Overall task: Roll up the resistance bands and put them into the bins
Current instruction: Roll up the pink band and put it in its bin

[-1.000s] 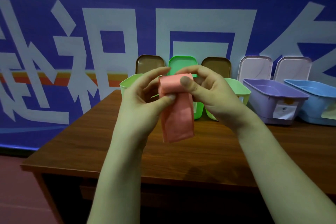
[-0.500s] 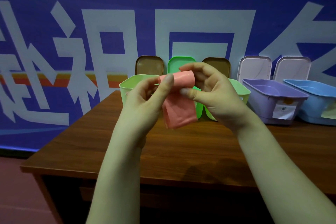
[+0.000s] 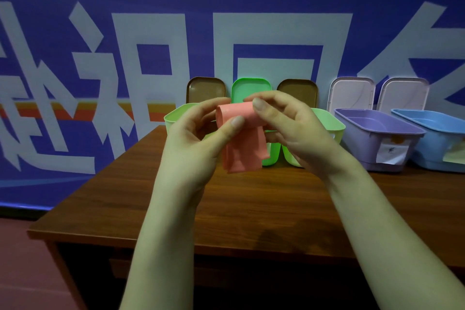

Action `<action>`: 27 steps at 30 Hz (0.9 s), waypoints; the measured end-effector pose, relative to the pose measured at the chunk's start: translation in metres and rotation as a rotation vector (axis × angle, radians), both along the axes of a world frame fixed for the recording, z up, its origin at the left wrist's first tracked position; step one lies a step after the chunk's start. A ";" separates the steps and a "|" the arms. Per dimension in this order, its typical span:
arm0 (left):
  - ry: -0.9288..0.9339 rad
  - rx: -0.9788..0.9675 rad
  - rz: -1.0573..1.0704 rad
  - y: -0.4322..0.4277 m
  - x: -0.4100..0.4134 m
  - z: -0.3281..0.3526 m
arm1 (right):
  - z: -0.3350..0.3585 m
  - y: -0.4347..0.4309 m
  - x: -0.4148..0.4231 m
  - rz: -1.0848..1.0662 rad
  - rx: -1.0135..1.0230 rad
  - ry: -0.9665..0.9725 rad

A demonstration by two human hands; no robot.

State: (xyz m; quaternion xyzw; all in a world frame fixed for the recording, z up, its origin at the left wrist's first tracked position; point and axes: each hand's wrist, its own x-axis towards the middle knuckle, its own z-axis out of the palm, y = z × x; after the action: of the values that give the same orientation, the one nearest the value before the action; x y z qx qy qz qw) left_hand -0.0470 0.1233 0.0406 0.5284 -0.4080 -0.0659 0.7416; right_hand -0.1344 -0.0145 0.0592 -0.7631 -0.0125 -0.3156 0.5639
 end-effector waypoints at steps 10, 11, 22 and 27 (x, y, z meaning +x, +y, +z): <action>0.061 0.001 -0.070 0.000 0.005 0.001 | -0.001 0.000 -0.002 0.135 0.097 -0.066; 0.060 0.023 -0.059 0.000 0.004 0.002 | -0.001 0.000 -0.003 0.137 0.090 -0.073; 0.055 0.032 0.004 -0.002 0.001 0.000 | -0.003 -0.002 -0.004 0.163 0.022 -0.075; 0.010 0.023 -0.028 -0.001 0.001 -0.002 | 0.000 -0.006 -0.007 0.147 0.042 0.032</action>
State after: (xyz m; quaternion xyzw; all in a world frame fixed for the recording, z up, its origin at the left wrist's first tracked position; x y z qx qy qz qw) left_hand -0.0457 0.1222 0.0385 0.5309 -0.4109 -0.0835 0.7365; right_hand -0.1417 -0.0201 0.0591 -0.7529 -0.0529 -0.2615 0.6016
